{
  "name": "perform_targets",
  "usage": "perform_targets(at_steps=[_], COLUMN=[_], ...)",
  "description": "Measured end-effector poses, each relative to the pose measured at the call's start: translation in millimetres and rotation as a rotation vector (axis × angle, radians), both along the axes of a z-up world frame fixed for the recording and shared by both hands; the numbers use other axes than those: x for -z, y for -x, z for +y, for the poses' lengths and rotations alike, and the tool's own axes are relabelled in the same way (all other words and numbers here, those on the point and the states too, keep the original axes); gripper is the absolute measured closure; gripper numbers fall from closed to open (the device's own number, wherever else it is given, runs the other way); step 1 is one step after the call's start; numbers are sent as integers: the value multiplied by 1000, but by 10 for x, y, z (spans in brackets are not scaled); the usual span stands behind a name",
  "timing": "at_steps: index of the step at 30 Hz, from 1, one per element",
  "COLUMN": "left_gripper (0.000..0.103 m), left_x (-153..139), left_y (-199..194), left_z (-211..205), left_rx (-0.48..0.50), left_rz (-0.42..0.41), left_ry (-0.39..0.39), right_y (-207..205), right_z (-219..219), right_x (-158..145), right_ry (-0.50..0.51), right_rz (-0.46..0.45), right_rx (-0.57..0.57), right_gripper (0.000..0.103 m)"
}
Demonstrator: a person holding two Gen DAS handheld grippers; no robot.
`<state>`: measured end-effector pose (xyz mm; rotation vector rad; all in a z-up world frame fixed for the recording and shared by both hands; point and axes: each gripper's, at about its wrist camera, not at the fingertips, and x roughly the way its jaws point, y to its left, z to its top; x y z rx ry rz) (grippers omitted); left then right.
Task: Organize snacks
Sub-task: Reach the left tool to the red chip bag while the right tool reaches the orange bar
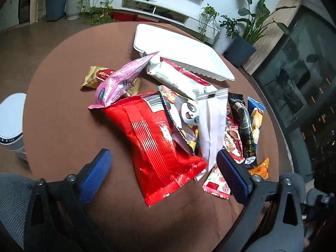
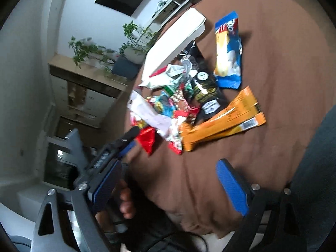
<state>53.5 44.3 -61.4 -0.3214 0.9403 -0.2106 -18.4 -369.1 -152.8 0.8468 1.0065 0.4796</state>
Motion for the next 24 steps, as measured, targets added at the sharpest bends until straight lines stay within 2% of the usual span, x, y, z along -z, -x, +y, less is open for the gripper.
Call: perform_targets(at_steps=[1, 2, 3, 4, 7, 13, 19, 24], left_gripper=[22, 34, 39, 39, 39, 38, 38, 38], left_x=[21, 28, 36, 41, 40, 7, 69, 89], left_y=[-30, -42, -53, -55, -53, -27, -63, -229], left_z=[49, 77, 116, 129, 158, 194, 179, 41], left_rx=[-4, -12, -23, -26, -23, -42, -32, 0], left_rz=[7, 13, 17, 14, 15, 14, 40, 54], left_ry=[30, 41, 51, 56, 55, 37, -23, -26], right_y=[15, 12, -37, -55, -28, -87, -137, -135], right_z=[-39, -46, 0, 36, 71, 102, 128, 213], right_x=[39, 87, 118, 100, -87, -252, -191, -232], right_ry=[-69, -117, -141, -129, -27, 129, 195, 258], right_rz=[30, 61, 83, 74, -30, -101, -92, -113], right_rx=[37, 32, -3, -33, -26, -4, -7, -20], right_gripper=[0, 0, 0, 1, 2, 2, 2, 2])
